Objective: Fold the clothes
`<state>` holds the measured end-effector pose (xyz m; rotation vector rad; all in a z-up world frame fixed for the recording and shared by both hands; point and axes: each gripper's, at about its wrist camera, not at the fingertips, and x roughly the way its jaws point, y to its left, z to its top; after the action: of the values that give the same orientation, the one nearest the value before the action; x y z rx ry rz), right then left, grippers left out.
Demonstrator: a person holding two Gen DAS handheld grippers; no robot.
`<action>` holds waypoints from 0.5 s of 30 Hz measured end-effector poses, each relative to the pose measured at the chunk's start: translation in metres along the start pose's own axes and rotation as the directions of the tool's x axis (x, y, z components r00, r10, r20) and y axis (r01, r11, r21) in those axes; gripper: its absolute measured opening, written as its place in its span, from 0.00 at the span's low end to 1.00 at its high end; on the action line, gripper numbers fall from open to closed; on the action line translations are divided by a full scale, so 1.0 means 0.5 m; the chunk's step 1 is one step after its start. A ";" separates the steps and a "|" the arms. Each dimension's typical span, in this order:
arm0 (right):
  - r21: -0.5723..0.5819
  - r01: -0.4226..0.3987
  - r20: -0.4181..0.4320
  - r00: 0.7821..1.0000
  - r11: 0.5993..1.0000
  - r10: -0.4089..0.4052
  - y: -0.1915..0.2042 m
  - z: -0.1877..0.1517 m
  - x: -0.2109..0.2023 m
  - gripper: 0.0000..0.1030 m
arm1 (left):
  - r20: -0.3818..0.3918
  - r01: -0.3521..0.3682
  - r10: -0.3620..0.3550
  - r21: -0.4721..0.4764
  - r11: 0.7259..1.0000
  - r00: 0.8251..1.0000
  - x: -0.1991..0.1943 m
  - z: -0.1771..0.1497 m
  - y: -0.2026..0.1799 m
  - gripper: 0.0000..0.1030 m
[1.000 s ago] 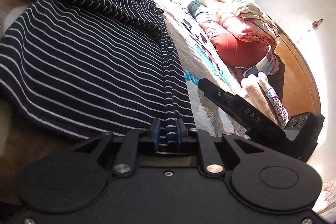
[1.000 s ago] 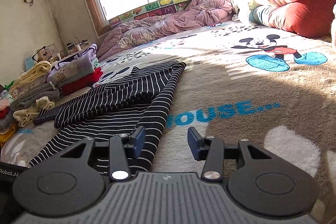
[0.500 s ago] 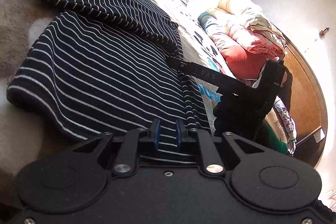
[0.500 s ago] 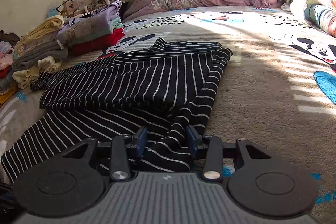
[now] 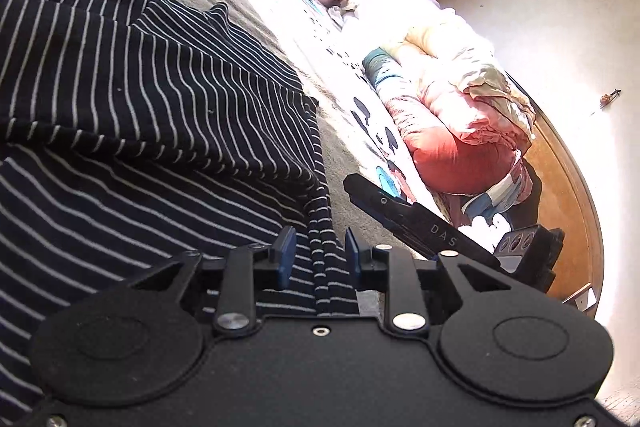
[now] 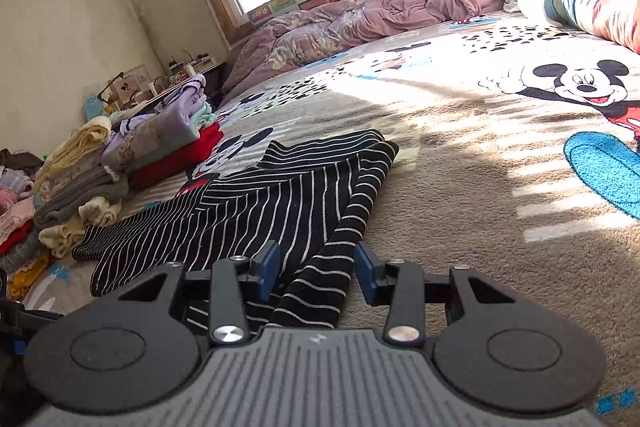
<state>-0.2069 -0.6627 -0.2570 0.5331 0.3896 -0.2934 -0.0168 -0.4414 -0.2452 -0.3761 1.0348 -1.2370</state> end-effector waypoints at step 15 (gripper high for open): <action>0.239 0.008 -0.002 1.000 0.971 -0.008 -0.084 -0.005 0.030 0.37 | -0.042 -0.045 0.043 -0.043 0.998 0.998 0.137 0.042 0.018 0.26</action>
<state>-0.2098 -0.6985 -0.2836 0.7685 0.3595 -0.3502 0.0032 -0.5058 -0.2709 -0.3612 1.1008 -1.1882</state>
